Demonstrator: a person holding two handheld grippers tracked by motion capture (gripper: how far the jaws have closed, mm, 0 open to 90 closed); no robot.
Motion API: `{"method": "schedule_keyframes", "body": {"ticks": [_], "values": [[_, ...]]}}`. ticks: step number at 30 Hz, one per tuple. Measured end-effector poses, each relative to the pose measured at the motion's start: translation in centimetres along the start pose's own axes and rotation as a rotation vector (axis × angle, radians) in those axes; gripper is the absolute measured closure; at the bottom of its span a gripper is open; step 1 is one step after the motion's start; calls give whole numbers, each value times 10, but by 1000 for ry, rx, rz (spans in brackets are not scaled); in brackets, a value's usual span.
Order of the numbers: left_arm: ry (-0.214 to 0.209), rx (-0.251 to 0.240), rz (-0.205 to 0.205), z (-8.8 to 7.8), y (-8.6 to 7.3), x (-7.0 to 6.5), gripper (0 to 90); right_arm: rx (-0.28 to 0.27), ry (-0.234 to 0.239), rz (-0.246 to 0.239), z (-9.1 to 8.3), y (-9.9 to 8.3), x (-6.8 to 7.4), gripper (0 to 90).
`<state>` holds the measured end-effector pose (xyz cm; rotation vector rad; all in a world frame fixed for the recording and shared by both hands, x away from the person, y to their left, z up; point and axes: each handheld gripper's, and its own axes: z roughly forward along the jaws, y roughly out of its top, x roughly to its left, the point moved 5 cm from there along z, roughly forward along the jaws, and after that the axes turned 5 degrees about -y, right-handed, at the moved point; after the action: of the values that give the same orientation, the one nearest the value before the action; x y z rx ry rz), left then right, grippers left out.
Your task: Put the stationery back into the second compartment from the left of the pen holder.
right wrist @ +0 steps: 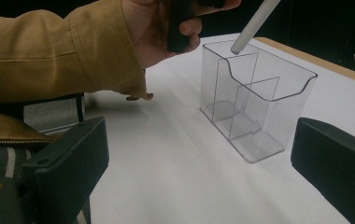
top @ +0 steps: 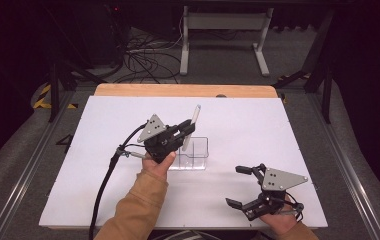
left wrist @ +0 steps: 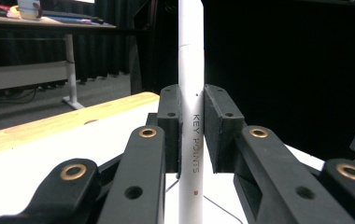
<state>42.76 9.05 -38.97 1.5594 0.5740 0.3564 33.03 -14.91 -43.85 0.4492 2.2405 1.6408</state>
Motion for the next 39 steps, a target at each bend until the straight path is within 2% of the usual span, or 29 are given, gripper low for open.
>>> {"method": "schedule_keyframes", "body": {"ticks": [10, 21, 39], "values": [[5, 13, -14, 0, -8, 4, 780, 2, 7, -3, 0, 0, 1, 47], [4, 50, -22, -1, -17, 4, 778, 5, 11, -8, 1, 0, 2, 47], [27, 149, 51, -3, -29, -2, 776, 3, 10, -19, 1, 0, 2, 48]]}}
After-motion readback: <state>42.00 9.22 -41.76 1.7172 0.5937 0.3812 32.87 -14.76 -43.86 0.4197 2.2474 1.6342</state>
